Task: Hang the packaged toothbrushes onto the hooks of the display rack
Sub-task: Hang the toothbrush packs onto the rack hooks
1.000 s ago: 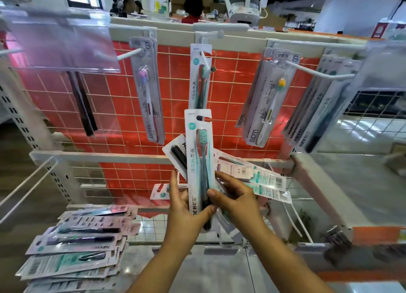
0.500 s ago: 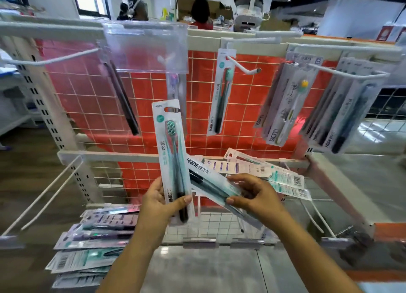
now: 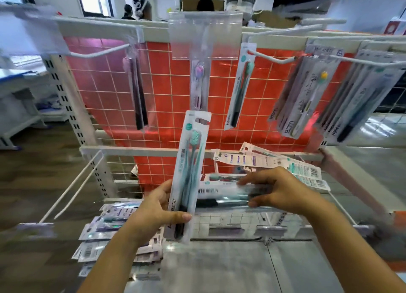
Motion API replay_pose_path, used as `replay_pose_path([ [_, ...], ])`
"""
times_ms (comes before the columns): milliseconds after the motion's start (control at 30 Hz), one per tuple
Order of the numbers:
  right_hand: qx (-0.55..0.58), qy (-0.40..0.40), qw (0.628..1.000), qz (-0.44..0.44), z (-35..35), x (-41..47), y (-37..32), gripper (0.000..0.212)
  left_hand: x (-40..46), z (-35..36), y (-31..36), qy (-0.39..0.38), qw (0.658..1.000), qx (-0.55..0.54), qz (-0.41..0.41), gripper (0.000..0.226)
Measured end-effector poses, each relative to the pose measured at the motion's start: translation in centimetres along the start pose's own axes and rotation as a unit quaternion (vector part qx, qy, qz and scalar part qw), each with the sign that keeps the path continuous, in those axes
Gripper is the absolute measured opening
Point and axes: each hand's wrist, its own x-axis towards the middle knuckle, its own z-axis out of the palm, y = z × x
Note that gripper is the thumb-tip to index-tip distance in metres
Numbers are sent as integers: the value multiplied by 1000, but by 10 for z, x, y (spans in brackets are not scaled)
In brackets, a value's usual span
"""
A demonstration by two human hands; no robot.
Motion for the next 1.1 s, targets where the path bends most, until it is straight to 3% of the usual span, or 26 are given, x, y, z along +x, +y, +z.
replay_pose_path([
  [67,-70,-40,997,-1,1,-2,-10,45,-6,-2,-4,-41,999,8,-23,97],
  [133,-147,-61,987,-6,6,0,-19,41,-12,0,-7,-45,997,56,-38,77],
  [200,-210,-63,976,-19,12,3,-28,41,-15,4,-11,5,993,110,-40,62],
  [267,-249,-51,966,-40,16,9,-33,40,-16,5,-16,50,992,112,-38,62],
  [400,-331,10,939,-95,27,20,-28,44,-17,9,-23,117,989,88,-10,56],
  [467,-345,104,920,-155,38,24,-21,51,-16,14,-25,148,987,69,1,50],
  [533,-275,247,906,-208,52,26,-16,63,-16,17,-26,176,984,26,12,47],
  [600,-97,359,908,-194,67,22,-19,74,-14,20,-25,208,977,-14,37,45],
  [667,169,339,920,-100,82,17,-31,85,-14,27,-22,229,971,-38,61,42],
  [733,391,229,891,-21,95,15,-41,86,-14,37,-20,227,969,-53,82,40],
  [767,446,190,875,-12,100,15,-43,80,-15,42,-20,225,968,-57,95,41],
  [933,437,204,876,-26,114,15,-45,55,-20,57,-24,213,966,-62,131,47],
  [1100,419,224,880,-31,106,12,-37,54,-20,51,-26,212,967,4,139,43],
])
